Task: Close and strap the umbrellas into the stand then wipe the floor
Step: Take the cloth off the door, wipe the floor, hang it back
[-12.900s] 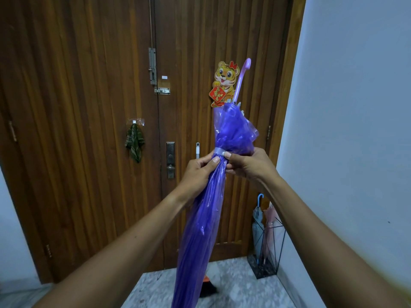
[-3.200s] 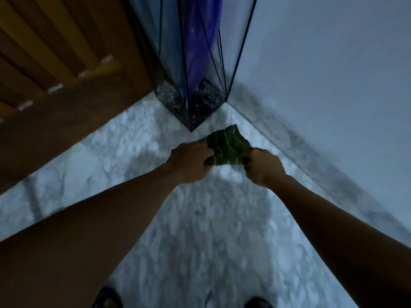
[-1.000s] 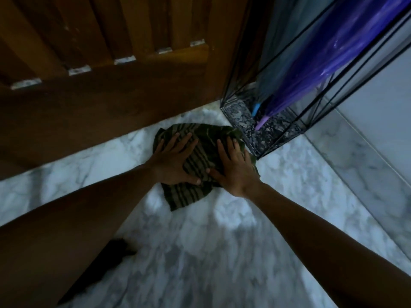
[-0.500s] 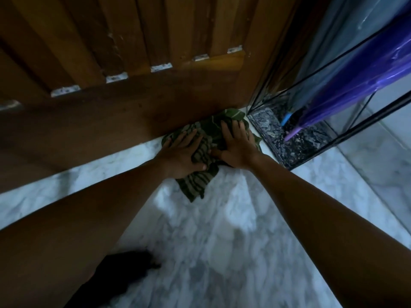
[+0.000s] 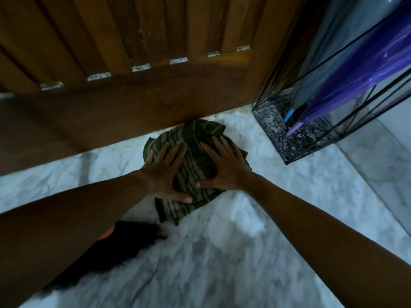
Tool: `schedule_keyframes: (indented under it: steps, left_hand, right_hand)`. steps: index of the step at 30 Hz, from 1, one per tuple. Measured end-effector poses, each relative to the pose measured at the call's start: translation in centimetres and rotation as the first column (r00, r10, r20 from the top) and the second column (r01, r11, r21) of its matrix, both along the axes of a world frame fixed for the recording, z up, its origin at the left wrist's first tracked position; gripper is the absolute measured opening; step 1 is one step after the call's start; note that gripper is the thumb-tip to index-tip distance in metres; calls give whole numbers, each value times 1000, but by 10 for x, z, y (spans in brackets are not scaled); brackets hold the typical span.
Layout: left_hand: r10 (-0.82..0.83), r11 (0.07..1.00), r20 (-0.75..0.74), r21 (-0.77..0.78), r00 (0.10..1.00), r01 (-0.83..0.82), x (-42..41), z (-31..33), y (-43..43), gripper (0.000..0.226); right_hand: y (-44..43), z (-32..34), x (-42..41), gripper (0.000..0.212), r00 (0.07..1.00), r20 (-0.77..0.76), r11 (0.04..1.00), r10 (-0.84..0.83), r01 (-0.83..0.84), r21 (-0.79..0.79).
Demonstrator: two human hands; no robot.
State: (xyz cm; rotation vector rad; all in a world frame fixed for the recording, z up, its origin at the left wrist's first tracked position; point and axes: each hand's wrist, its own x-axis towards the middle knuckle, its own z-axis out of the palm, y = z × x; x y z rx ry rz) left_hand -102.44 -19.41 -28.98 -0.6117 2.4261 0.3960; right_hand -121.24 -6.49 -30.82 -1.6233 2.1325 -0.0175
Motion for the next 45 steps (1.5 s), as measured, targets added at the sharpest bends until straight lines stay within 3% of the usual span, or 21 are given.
schedule_keyframes:
  steps: [7, 15, 22, 34, 45]
  left_hand:
    - [-141, 990, 22, 28, 990, 140, -11, 10, 68, 142]
    - [-270, 961, -60, 46, 961, 273, -62, 6, 146, 144]
    - [-354, 932, -146, 25, 924, 361, -119, -4, 209, 145]
    - [-456, 887, -132, 14, 880, 461, -231, -4, 264, 147]
    - [-558, 827, -131, -3, 820, 562, -236, -2, 294, 148]
  right_hand:
    - [79, -5, 3, 123, 999, 21, 996, -39, 41, -84]
    - [175, 6, -35, 124, 991, -2, 990, -132, 132, 46]
    - [253, 5, -84, 124, 965, -10, 965, -260, 261, 37]
    - [331, 12, -152, 124, 806, -17, 799, -592, 589, 118]
    - [371, 20, -134, 136, 724, -28, 710, -689, 683, 175]
